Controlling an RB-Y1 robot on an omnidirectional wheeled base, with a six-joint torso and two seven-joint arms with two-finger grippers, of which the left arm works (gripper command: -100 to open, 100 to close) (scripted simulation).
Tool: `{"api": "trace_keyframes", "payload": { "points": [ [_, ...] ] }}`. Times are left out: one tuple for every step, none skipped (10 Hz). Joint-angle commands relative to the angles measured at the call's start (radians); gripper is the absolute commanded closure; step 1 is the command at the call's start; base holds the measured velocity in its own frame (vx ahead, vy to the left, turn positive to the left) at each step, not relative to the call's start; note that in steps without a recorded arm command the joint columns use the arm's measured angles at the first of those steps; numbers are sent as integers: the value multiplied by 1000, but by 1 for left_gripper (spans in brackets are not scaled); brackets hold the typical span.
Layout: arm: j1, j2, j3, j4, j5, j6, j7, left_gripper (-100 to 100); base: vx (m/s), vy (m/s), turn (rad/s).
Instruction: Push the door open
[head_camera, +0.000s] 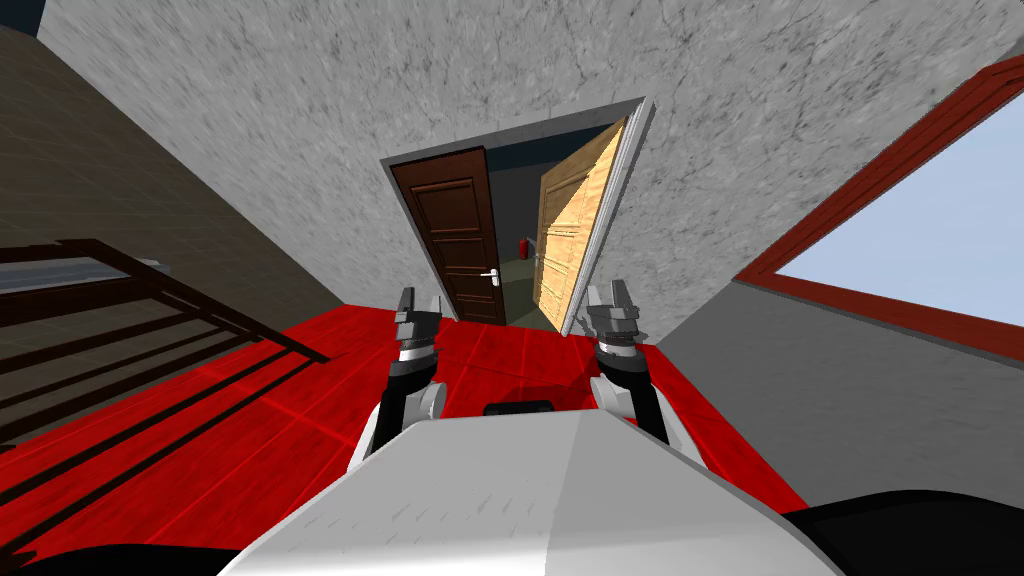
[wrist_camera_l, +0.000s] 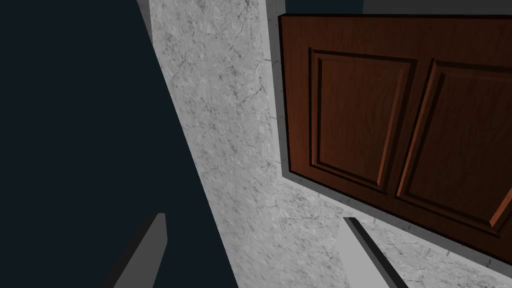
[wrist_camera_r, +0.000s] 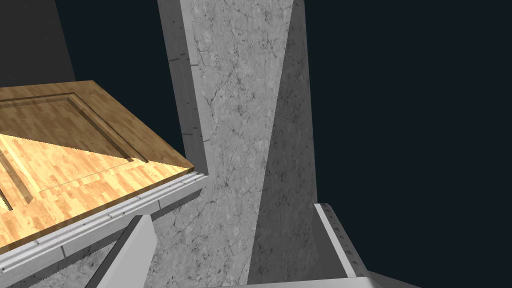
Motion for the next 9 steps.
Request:
{"api": "trace_keyframes", "payload": {
  "points": [
    [-21,9,1,37,1,-2,0,-100,96,-69,23],
    [-30,12,2,53,2,-3,1,-100,79,38,-32],
    [-48,18,3,86,3,-5,1,-100,81,77,-18],
    [-60,22,3,106,4,-6,1,-100,87,72,-10],
    [-73,26,4,130,5,-7,2,-100,69,47,-8],
    [-86,30,5,153,5,-8,2,-100,79,32,-7],
    [-99,34,6,176,6,-9,2,-100,79,24,-8],
    [-115,37,6,204,7,-11,2,-100,85,15,-9],
    [-131,41,7,234,8,-13,3,-100,92,14,-8]
  ]
}}
